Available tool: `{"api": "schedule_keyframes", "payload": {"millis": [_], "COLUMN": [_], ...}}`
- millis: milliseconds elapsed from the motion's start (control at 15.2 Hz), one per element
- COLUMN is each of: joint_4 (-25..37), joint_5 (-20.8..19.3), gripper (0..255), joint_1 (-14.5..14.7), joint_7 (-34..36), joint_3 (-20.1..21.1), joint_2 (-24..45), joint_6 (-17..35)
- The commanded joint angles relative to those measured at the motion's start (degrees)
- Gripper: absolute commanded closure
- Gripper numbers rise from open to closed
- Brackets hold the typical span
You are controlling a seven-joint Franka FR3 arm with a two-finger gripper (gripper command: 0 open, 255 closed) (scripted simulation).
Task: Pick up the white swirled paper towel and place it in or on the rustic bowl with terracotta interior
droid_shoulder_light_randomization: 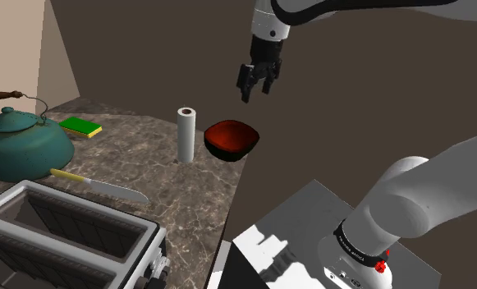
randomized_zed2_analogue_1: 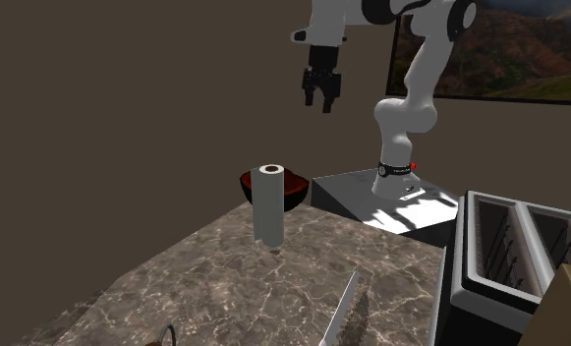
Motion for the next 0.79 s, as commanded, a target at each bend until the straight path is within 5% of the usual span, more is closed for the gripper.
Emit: {"api": "schedule_keyframes", "payload": {"millis": [0,726], "joint_4": [1.4,16.1], "joint_5": [-0.1,-6.0], "gripper": [0,0], "joint_1": [0.2,1.5], "joint_7": [1.8,11.5], "joint_3": [1.4,6.6], "joint_2": [3.7,26.5], "joint_6": [2.5,10.9]}}
